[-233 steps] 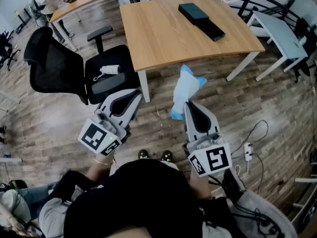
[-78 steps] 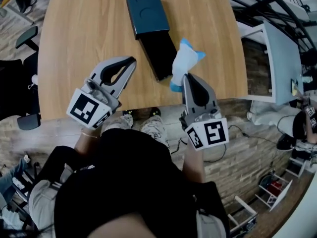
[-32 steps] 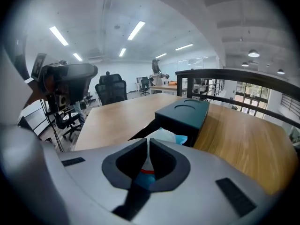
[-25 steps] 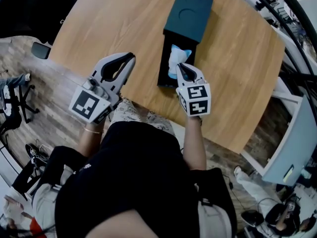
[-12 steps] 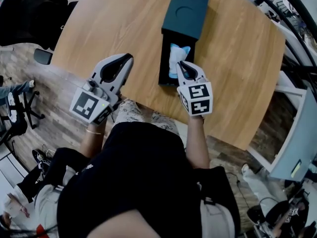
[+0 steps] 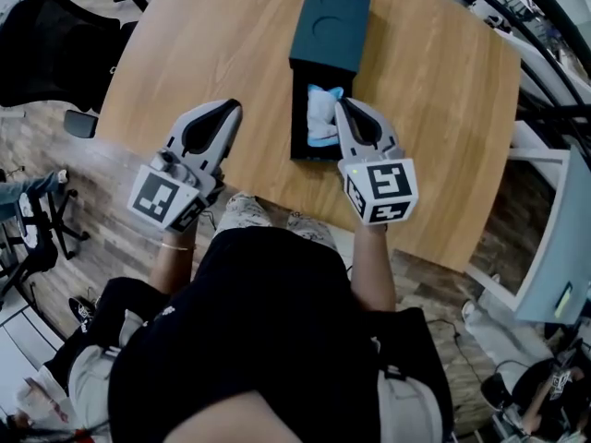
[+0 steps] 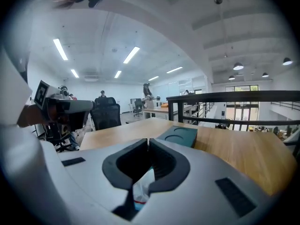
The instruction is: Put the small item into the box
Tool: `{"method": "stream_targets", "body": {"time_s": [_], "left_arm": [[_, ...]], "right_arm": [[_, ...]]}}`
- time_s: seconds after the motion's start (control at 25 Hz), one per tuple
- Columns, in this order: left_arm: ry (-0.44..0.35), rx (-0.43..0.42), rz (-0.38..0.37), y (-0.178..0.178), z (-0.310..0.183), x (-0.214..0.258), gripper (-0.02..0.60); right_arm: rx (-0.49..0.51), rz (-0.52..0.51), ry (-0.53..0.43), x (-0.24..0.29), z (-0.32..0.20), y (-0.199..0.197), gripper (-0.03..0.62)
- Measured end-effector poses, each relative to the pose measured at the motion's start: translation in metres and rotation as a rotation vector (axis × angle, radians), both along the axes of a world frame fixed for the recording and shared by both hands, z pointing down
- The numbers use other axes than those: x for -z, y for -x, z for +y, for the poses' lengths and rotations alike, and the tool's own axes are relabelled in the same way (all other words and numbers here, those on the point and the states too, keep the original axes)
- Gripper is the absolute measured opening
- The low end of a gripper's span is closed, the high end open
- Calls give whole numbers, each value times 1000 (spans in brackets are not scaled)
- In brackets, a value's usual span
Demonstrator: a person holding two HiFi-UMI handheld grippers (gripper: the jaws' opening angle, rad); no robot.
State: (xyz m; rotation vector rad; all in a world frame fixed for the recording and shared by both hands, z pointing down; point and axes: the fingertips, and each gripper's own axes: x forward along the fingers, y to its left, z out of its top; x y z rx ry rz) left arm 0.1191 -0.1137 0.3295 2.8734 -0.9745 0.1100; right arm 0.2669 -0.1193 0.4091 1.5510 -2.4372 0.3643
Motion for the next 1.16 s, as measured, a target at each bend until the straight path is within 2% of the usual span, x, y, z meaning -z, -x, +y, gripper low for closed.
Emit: {"method": "stream_targets", "body": {"time_s": [0.12,0.32,0.56,1.16], "left_arm": [[-2,-7,-6,0,0,-1,23],[1,-14,-17,-2,-1,0,23],[10,-6,-36,0,-2,-4,23],[18,-49,-34,-6,-5,2,23]], "right_arm": [[-7,0,-32,11,0,-3,25],[-3,31,-24,13,-1,-3,25],[-1,30,-18,11,-1,-4,25],[-38,26,-14,15,-1,-8,25]]}}
